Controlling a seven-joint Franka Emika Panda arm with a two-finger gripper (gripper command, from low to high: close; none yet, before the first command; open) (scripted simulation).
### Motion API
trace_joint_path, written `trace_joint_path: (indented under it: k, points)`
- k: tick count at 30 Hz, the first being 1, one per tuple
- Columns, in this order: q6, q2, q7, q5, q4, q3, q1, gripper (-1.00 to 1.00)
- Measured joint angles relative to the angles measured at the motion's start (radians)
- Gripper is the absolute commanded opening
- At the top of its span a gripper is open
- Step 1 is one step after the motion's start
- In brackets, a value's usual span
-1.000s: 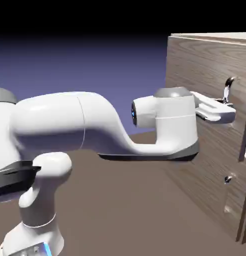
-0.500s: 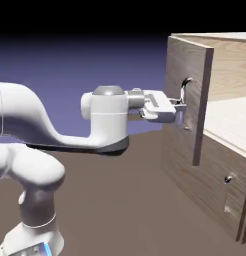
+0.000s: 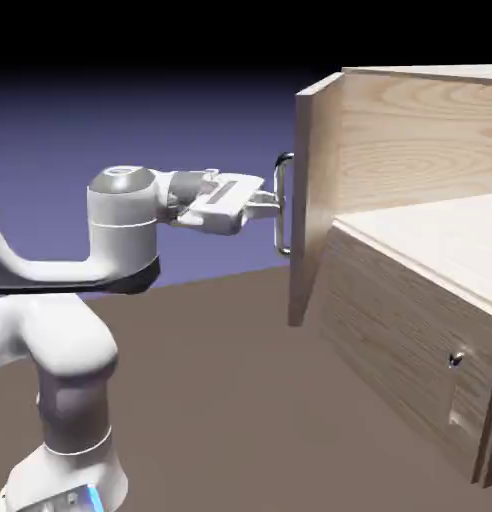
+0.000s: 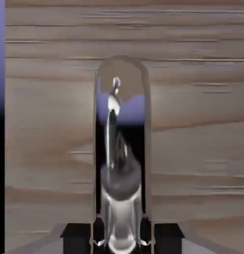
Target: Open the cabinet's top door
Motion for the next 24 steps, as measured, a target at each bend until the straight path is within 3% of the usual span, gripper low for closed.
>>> trace_joint_path:
  k: [13, 24]
  points:
    - [-0.322, -0.032, -0.046, 0.499, 0.008, 0.471, 0.095, -1.0]
    - [-0.634, 0.154, 0.004, 0.861, 0.217, 0.869, 0.036, -1.0]
